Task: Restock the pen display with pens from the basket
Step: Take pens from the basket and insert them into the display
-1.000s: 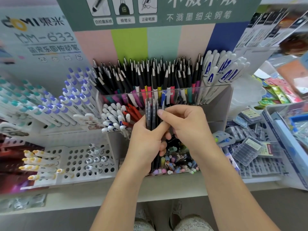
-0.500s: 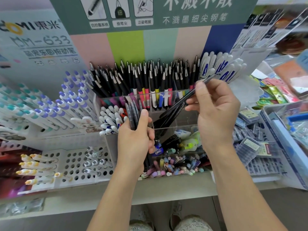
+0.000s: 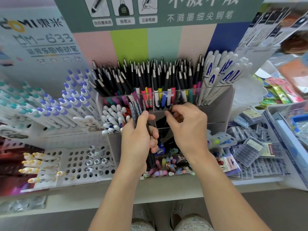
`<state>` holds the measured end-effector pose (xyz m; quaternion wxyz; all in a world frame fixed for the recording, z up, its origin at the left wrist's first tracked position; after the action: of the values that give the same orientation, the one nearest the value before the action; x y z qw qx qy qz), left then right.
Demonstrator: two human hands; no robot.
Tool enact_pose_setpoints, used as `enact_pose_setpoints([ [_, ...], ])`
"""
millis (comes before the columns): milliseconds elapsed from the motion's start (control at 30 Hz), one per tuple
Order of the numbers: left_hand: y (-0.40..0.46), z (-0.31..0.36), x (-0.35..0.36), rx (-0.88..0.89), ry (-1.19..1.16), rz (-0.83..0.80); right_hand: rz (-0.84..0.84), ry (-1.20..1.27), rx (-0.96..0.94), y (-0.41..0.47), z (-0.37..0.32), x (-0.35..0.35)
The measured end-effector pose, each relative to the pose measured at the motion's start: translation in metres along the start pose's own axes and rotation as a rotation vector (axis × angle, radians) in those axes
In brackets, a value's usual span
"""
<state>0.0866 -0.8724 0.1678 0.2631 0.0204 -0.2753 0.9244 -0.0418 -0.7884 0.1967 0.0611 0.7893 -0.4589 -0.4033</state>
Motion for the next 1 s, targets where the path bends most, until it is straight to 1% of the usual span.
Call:
enact_pose_setpoints([
  [67,0.000,-0.002,0.001,-0.021,-0.005,-0.009,0.012,-0.038,-0.041,0.000,-0.005,-0.001],
  [133,0.000,-0.003,0.003,-0.024,-0.008,-0.022,0.016,-0.030,-0.044,0.001,-0.006,-0.003],
  [267,-0.002,-0.002,0.007,0.005,0.005,-0.052,0.031,0.094,0.121,-0.001,0.001,-0.007],
  [400,-0.004,-0.001,0.010,0.002,-0.014,-0.100,0.110,0.114,0.136,0.000,-0.004,-0.021],
  [433,-0.004,-0.001,0.011,0.001,-0.022,-0.109,0.099,0.147,0.155,0.000,-0.007,-0.024],
  [467,-0.004,0.000,0.012,0.003,-0.022,-0.123,0.044,0.207,0.193,0.001,-0.007,-0.021],
  [500,-0.005,0.001,0.014,0.007,-0.014,-0.147,-0.045,0.301,0.250,0.001,-0.008,-0.014],
  [567,-0.007,0.003,0.020,0.012,0.014,-0.209,-0.195,0.590,0.414,-0.003,-0.012,0.000],
  [600,-0.008,0.004,0.023,0.012,0.021,-0.223,-0.227,0.731,0.507,-0.006,-0.012,0.005],
  [633,-0.009,0.005,0.023,0.011,0.022,-0.221,-0.241,0.823,0.592,-0.010,-0.011,0.009],
  [700,-0.010,0.005,0.024,0.015,0.015,-0.196,-0.248,0.926,0.701,-0.014,-0.010,0.013],
  [767,-0.009,0.006,0.022,0.032,-0.008,-0.159,-0.190,1.012,0.735,-0.014,-0.010,0.011],
  [833,-0.008,0.008,0.017,0.061,-0.002,-0.098,-0.066,1.013,0.687,-0.007,-0.007,0.000],
  [1000,-0.007,0.007,0.011,0.096,0.054,-0.029,0.254,0.846,0.382,0.014,-0.006,-0.051],
])
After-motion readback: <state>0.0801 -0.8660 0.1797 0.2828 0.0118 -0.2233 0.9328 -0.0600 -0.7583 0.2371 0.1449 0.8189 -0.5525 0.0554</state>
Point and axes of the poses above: each hand's wrist, its own y-axis towards the middle knuckle, its own x-axis out of the palm, z = x × y, the point moved 8 cm from there along y, towards the middle knuckle, and after that the axes turned 6 degrees about -x, right-handed, at the moved point
